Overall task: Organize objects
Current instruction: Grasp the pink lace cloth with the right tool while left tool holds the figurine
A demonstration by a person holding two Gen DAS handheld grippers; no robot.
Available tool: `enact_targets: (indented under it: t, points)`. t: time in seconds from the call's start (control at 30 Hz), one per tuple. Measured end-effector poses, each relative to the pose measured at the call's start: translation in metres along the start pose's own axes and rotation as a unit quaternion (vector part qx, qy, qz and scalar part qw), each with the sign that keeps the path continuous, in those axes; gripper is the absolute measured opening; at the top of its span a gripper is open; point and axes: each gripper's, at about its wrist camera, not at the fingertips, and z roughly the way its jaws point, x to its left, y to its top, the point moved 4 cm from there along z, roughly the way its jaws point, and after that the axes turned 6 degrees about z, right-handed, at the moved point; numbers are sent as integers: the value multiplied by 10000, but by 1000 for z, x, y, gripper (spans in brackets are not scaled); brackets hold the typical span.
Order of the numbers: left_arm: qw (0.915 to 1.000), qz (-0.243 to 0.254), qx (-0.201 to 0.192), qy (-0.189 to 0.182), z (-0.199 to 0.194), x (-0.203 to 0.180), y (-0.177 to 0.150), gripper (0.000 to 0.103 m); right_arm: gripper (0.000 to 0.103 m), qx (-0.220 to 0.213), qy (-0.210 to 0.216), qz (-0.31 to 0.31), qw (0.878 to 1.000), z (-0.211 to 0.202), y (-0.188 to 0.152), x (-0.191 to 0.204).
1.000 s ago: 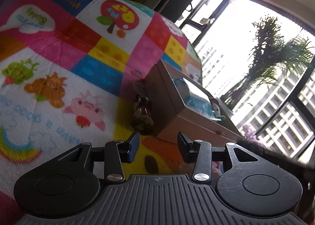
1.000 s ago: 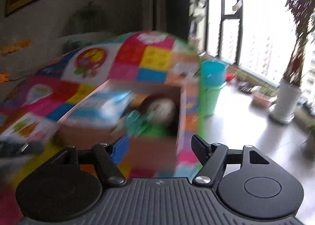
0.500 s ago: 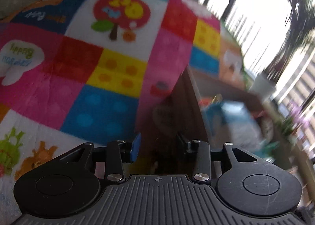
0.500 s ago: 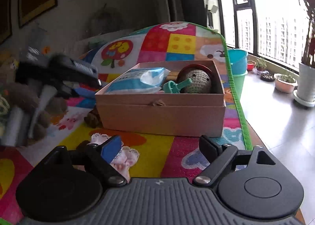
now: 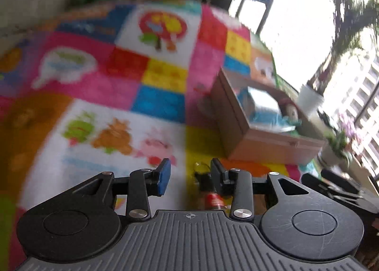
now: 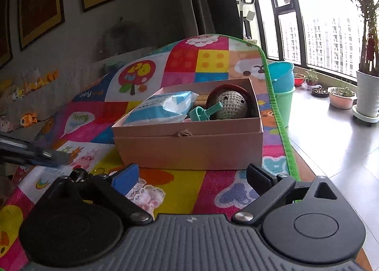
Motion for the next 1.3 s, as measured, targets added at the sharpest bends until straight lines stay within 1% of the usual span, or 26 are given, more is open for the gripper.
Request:
enact_targets:
  t: [0.07, 0.17, 0.33, 0.47, 0.53, 0.63, 0.77, 0.87, 0.93, 1.0, 1.03, 1.07, 1.1, 1.17, 1.2, 1.23, 1.27, 1.3]
  points:
    - [9998, -129, -11, -167, -12, 0, -6, 41, 98, 1, -6, 3, 10000, 0, 0, 0]
    - [9991, -16, 225, -357, -5, -13, -17, 41, 99, 2, -11, 2, 10000, 0, 0, -1]
    - [9985, 233, 433, -238, 26, -30, -27, 41, 100, -3, -62, 21, 10000, 0, 0, -1]
    - [9977, 321, 593, 11, 51, -37, -31, 41, 100, -2, -56, 30, 10000, 1, 0, -1]
    - [9976, 401, 548, 118, 54, -41, -29, 34, 100, -3, -53, 35, 10000, 0, 0, -1]
    - [9973, 409, 605, 47, 56, -44, -29, 34, 101, -2, -39, 41, 10000, 0, -1, -2]
    - [9966, 541, 628, -36, 52, -46, -33, 34, 101, 45, -12, 20, 10000, 1, -1, -1]
    - [9969, 464, 626, -127, 46, -43, -36, 34, 103, 280, 52, -51, 9996, 6, -2, 3]
    - [9973, 367, 607, -190, 41, -39, -39, 34, 103, 652, 265, -163, 9974, 9, -7, 9]
    - [9977, 271, 584, -225, 36, -32, -42, 34, 103, 985, 542, -529, 9922, 6, -15, 19]
    - [9978, 232, 575, -229, 34, -29, -44, 34, 103, 1067, 549, -813, 9894, 3, -19, 24]
    - [9980, 195, 563, -222, 31, -26, -45, 34, 103, 1058, 419, -1135, 9870, 0, -22, 27]
    - [9981, 169, 552, -217, 29, -23, -46, 34, 103, 982, 181, -1465, 9842, -2, -23, 27]
    - [9982, 116, 536, -232, 25, -19, -49, 34, 103, 787, -385, -1894, 9780, -2, -22, 21]
    - [9982, 89, 534, -251, 23, -18, -51, 34, 103, 698, -672, -2005, 9749, -1, -19, 16]
    - [9982, 77, 525, -266, 22, -16, -52, 34, 103, 641, -854, -2022, 9735, -2, -16, 12]
    - [9983, 73, 510, -276, 22, -16, -53, 34, 103, 621, -903, -1941, 9748, -3, -12, 8]
    - [9983, 75, 498, -281, 21, -16, -53, 34, 103, 650, -794, -1750, 9792, -6, -7, 6]
